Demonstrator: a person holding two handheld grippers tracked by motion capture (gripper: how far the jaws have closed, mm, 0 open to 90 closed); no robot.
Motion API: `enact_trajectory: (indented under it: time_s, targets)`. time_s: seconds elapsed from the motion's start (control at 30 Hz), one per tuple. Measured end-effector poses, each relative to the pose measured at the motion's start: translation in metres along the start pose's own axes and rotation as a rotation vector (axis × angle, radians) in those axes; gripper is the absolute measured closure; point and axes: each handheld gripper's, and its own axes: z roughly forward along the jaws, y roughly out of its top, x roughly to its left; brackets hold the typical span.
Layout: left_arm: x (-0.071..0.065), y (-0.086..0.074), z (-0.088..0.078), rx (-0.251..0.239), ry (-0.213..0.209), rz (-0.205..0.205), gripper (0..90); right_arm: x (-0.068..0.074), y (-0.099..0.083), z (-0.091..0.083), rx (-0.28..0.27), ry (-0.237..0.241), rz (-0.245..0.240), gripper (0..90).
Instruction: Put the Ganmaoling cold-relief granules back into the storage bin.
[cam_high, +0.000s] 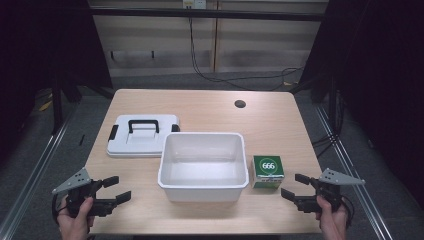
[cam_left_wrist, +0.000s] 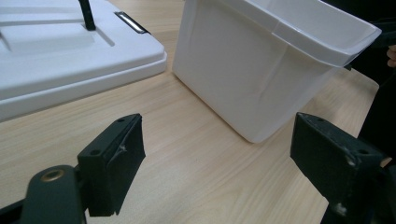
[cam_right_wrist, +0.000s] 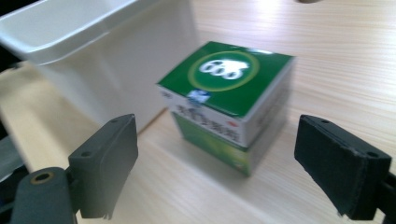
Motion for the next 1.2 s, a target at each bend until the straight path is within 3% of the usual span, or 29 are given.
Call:
enact_trajectory:
  time_s: [0.1,0.2,0.27,0.33,0.37,0.43,0.5,0.67,0.73,0.87,1.0,1.03,1.1,1.17,1.2]
  targets:
    - [0.000,0.000,0.000,0.001,-0.009,0.004,17.7,0.003,0.005,-0.001,-0.024,-0.062,-0.018,13.6]
    - [-0.001,0.000,-0.001,-0.004,-0.013,0.004,18.0,0.004,0.009,0.002,0.023,-0.100,-0.017,27.2]
    - [-0.001,0.000,-0.001,0.001,-0.006,0.001,18.5,0.007,0.012,0.004,0.033,-0.104,-0.025,26.6]
    - [-0.001,0.000,-0.001,0.002,-0.002,0.001,19.1,0.008,0.015,0.005,0.056,-0.091,-0.045,25.7]
    - [0.000,0.000,-0.001,0.002,0.003,-0.004,19.1,0.012,0.019,0.006,0.081,-0.071,-0.086,23.2]
    - [0.001,-0.001,-0.001,0.003,0.004,-0.008,19.1,0.013,0.024,0.007,0.087,-0.080,-0.099,15.8]
    - [0.001,-0.001,-0.002,-0.001,0.011,-0.011,19.1,0.011,0.030,0.009,0.123,-0.071,-0.163,15.7]
    - [0.002,-0.002,-0.004,-0.011,0.017,-0.021,19.1,0.014,0.048,0.020,0.199,-0.050,-0.198,13.9]
    - [0.002,-0.002,-0.004,-0.008,0.020,-0.021,19.1,0.015,0.056,0.025,0.198,-0.029,-0.200,13.3]
    - [0.001,-0.003,-0.004,-0.011,0.016,-0.020,19.1,0.016,0.065,0.032,0.168,-0.036,-0.223,13.5]
    - [0.003,-0.004,-0.005,-0.021,0.021,-0.031,19.1,0.013,0.078,0.031,0.151,0.005,-0.227,13.3]
    - [0.003,-0.004,-0.006,-0.023,0.016,-0.031,19.1,0.012,0.084,0.031,0.172,0.035,-0.229,14.9]
    - [0.003,-0.003,-0.006,-0.027,0.017,-0.029,19.1,0.012,0.090,0.032,0.229,0.024,-0.255,14.7]
    - [0.003,-0.003,-0.007,-0.029,0.016,-0.030,19.1,0.013,0.095,0.036,0.277,0.047,-0.283,14.8]
    - [0.003,-0.003,-0.007,-0.029,0.016,-0.030,19.1,0.013,0.095,0.036,0.277,0.047,-0.283,14.8]
